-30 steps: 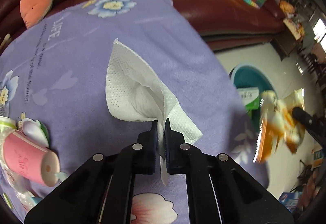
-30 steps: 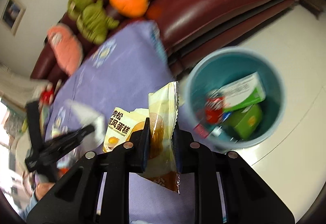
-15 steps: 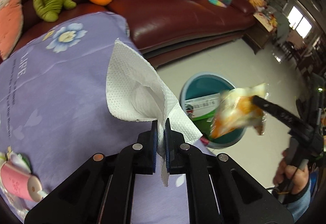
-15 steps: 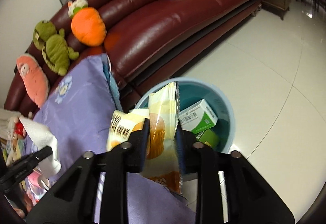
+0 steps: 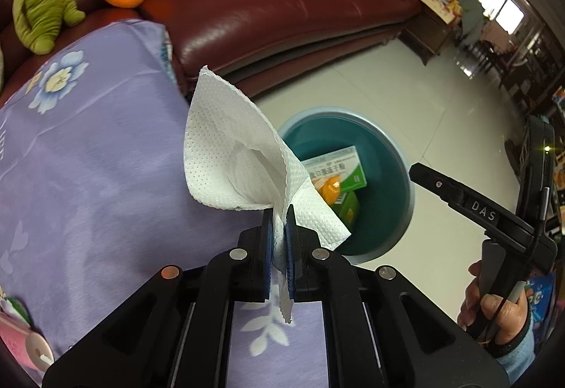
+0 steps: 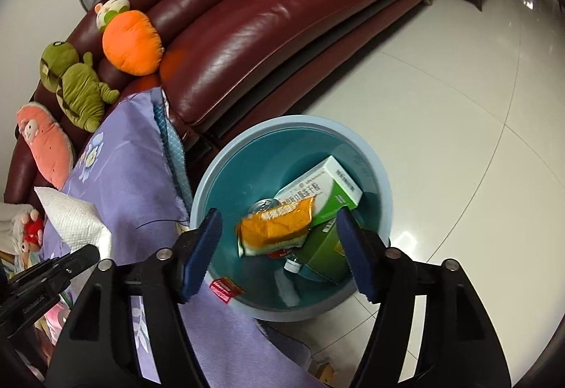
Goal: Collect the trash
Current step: 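Open right tool over bin dropping snack packet while left carries paper towel, then open left tool over teal bin to drop the white paper towel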
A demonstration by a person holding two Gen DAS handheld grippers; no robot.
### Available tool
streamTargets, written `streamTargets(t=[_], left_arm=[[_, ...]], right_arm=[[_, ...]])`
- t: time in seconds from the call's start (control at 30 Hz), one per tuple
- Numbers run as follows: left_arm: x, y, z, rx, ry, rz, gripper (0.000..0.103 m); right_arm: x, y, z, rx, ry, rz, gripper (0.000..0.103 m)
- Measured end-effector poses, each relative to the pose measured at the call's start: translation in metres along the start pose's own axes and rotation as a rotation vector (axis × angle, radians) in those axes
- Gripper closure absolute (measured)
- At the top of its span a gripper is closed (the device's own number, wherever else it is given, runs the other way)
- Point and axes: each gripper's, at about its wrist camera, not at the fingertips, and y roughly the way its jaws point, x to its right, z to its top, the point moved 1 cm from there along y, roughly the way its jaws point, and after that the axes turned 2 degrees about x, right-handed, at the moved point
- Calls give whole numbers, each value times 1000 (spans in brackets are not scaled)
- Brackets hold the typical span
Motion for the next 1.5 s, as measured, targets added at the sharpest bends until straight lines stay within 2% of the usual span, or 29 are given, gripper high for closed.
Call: streamTargets(t=[0.07,0.27,0.53,0.97,1.0,1.03,1.07,1.13,1.37,1.5], left_arm=[[7,5,2,-6,12,-14,96],[31,19,7,-13,46,-48,96],[59,41,9,-15,78,-81,96],[72,65,15,-57,78,-122,93],[72,66,15,-59,76,-123,90],[72,67,15,-59,72,-122,78],[72,67,15,-59,72,-117,60],[70,65,15,-44,68,-103,37],[53,52,10,-23,41,-72,20],[41,40,3,-17,15,-60,16]], right_arm=[[5,-4,1,5,9,-5,32],[13,-21,6,35,10,-32,28],[21,-39,13,43,-25,-76,28],[28,-49,18,52,-22,-117,27],[28,-50,18,53,-24,-118,27],[27,-50,19,54,-25,-120,27],[27,-51,19,54,-26,-121,27],[24,-52,19,55,-31,-123,27],[19,-54,19,50,-35,-131,27],[10,-56,18,44,-51,-132,25]])
